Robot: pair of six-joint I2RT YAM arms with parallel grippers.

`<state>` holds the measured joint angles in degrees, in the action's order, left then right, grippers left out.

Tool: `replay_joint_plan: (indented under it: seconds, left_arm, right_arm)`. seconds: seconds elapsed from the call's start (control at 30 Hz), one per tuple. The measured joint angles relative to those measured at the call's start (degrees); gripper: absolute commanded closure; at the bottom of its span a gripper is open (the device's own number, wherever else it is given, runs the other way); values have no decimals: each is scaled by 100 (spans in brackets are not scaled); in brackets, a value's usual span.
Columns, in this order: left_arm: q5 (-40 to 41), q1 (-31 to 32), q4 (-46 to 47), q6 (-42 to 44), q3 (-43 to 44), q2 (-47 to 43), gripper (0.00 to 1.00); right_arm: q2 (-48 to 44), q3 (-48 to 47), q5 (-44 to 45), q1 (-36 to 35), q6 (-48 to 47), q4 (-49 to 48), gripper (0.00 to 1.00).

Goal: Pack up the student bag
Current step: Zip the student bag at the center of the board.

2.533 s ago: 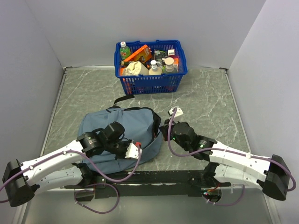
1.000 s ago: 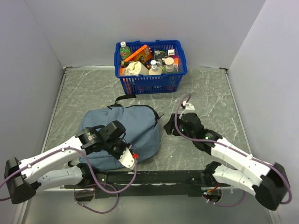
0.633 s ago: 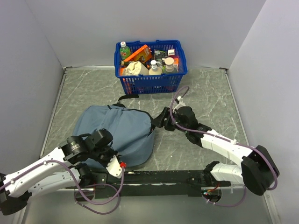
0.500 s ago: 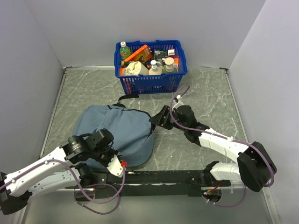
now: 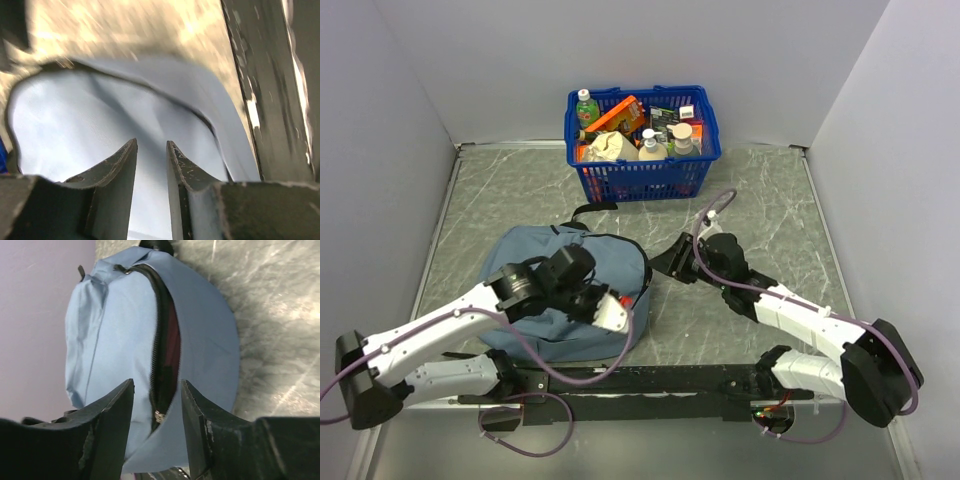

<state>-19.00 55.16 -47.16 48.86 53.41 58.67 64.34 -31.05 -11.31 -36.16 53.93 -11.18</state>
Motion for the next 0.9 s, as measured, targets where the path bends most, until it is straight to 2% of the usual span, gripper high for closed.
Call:
replay_joint_plan:
  seconds: [0.17, 0.4, 0.9]
  left_arm:
    - [-98, 138, 1106, -675, 81, 573, 66]
    - [-22, 289, 2221, -1591, -197, 931, 67]
    - [52, 365, 2712, -1958, -514, 927, 67]
  right_arm:
    - [-208, 345, 79, 2, 24, 24, 46]
    - [-68, 352, 35, 4, 52, -129, 47]
    - [590, 170, -35, 7, 26, -389, 67]
